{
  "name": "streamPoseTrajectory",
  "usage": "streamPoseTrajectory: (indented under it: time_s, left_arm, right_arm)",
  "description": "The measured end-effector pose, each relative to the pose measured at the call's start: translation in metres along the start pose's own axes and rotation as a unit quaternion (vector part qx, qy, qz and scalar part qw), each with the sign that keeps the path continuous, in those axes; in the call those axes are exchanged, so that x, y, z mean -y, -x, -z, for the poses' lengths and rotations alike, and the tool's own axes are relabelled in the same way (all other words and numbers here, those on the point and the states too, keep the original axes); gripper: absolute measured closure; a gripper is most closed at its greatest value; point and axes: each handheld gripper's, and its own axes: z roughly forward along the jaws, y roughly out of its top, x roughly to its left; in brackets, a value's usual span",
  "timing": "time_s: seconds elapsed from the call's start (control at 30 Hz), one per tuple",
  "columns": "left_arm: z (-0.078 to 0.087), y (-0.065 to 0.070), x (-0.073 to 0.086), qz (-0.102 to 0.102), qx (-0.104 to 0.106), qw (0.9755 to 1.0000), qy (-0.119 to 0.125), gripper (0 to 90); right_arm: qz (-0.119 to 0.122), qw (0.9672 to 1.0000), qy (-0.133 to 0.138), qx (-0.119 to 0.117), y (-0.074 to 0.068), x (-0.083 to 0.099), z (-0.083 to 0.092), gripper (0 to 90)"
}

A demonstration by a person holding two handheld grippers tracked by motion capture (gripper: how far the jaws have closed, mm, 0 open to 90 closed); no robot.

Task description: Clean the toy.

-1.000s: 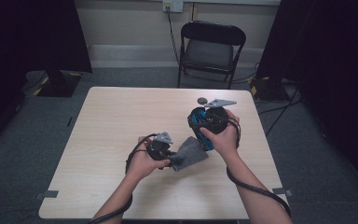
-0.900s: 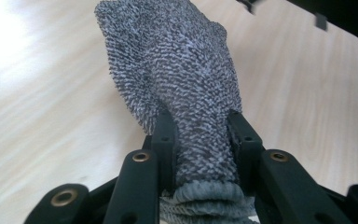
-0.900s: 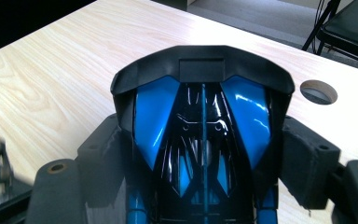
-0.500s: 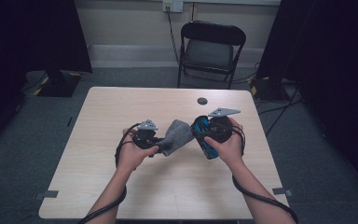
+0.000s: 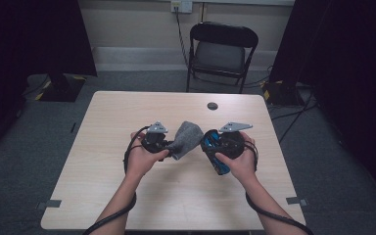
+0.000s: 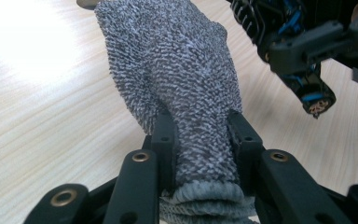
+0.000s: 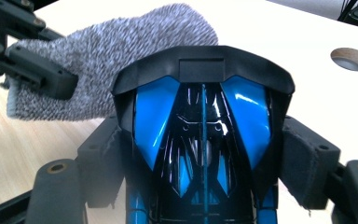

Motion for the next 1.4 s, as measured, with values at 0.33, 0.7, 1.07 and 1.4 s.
streamPoseTrajectory:
  time_s: [0.33, 0.7, 1.07, 1.4]
  left_arm:
    - [-0.002, 0.002, -0.009, -0.002, -0.009, 0.9999, 0.009, 68.9]
    - [-0.007, 0.011, -0.012, -0.004, 0.004, 0.9999, 0.011, 69.0]
    - [-0.012, 0.012, -0.009, 0.004, 0.011, 0.9999, 0.007, 69.0]
    - [-0.014, 0.014, -0.01, 0.004, 0.006, 1.0, 0.002, 69.0]
  right_arm:
    - [0.006, 0.9999, 0.004, -0.008, -0.009, 0.004, -0.002, 25.3]
    - [0.018, 0.9998, -0.001, -0.006, -0.02, 0.006, -0.01, 25.3]
    - [0.023, 0.9997, -0.003, -0.005, -0.021, 0.006, -0.013, 25.2]
    - [0.027, 0.9996, 0.0, 0.0, -0.021, 0.003, -0.013, 25.3]
